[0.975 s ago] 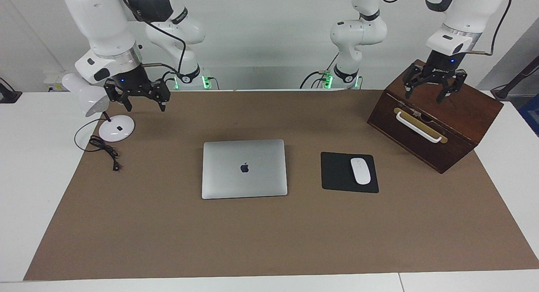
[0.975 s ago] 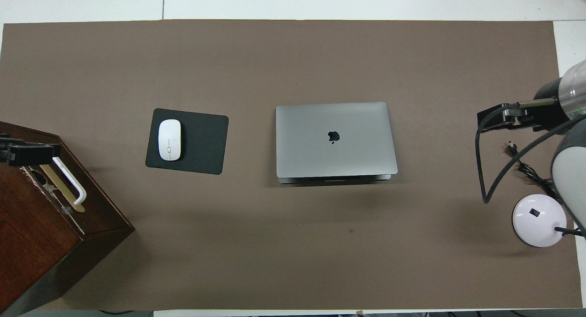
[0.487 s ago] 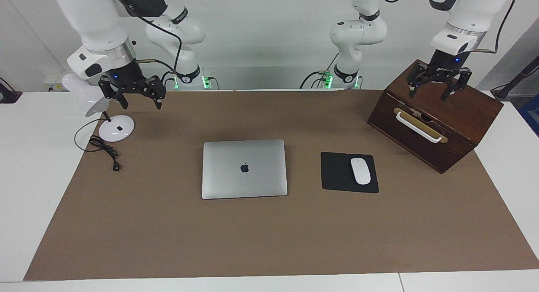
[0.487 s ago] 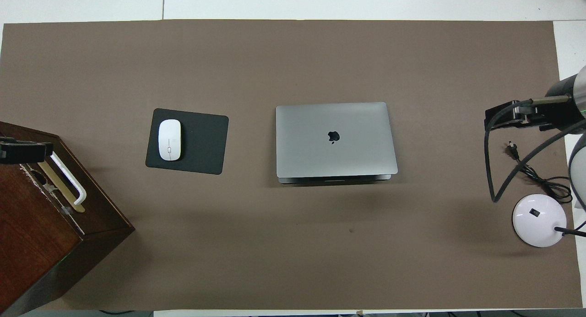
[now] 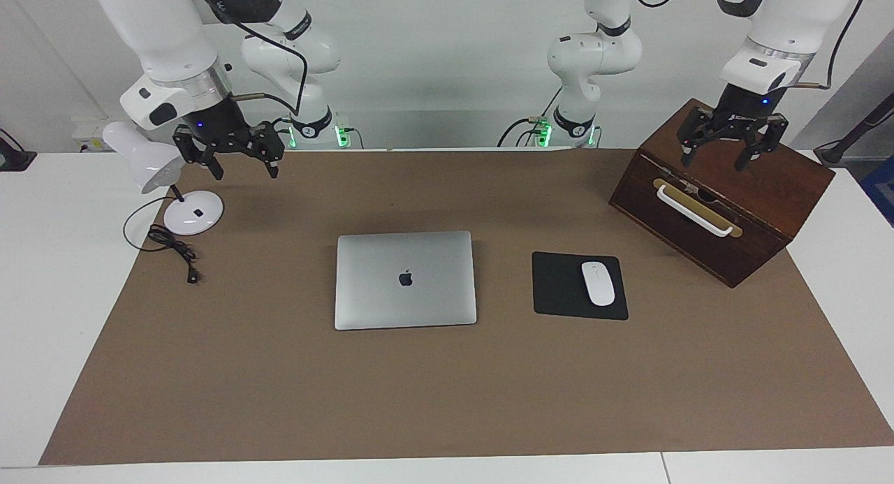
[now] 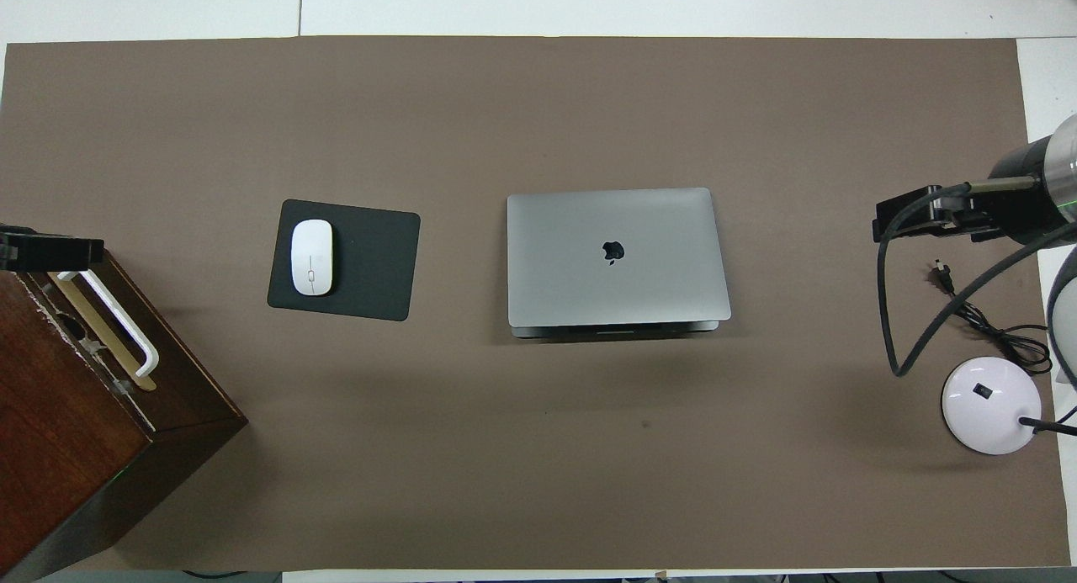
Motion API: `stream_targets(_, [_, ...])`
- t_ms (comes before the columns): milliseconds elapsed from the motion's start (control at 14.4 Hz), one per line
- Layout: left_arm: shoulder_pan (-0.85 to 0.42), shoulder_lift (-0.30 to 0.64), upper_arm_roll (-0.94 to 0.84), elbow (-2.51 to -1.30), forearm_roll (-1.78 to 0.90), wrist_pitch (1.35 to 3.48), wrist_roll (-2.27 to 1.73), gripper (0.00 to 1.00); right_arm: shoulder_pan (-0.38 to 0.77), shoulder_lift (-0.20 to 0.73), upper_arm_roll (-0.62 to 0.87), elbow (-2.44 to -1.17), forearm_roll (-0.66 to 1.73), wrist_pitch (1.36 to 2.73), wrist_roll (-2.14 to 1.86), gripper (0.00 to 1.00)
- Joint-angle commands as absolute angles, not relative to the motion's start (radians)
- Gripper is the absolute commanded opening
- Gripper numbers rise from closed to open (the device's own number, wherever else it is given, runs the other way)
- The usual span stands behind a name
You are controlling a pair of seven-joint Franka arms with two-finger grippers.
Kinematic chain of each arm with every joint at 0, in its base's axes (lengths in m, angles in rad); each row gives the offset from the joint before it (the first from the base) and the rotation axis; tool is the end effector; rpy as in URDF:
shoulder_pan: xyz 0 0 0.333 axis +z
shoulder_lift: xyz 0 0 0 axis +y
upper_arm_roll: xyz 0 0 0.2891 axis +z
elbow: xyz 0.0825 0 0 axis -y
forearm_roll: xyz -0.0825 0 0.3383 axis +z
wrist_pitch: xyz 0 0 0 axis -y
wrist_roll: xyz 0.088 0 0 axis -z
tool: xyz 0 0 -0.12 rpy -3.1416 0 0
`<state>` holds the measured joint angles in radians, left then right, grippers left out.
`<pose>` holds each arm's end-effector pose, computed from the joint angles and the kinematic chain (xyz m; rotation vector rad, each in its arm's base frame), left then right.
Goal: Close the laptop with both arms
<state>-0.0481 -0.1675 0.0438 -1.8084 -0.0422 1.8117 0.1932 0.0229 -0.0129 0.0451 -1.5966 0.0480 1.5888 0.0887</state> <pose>0.4835 -0.0046 0.5871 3.0829 -0.2952 0.2708 0.5051 0.0402 0.5818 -3.0938 0.0332 -0.0021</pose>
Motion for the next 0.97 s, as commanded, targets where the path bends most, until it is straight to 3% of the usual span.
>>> stream_targets(0, [-0.124,-0.101,0.115,-1.750,-0.026,1.792,0.147,1.00,0.012,-0.018,0.052,-1.594,0.069,1.589,0.075,1.00])
stream_targets(487, [-0.140,-0.031,0.123,-1.597,-0.020,1.665,0.067,1.00,0.012,-0.020,0.049,-1.597,0.066,1.603,0.072,1.00])
stream_targets(905, [-0.152,-0.037,0.127,-1.594,-0.012,1.577,0.014,1.00,0.012,-0.020,0.049,-1.595,0.061,1.601,0.072,1.00])
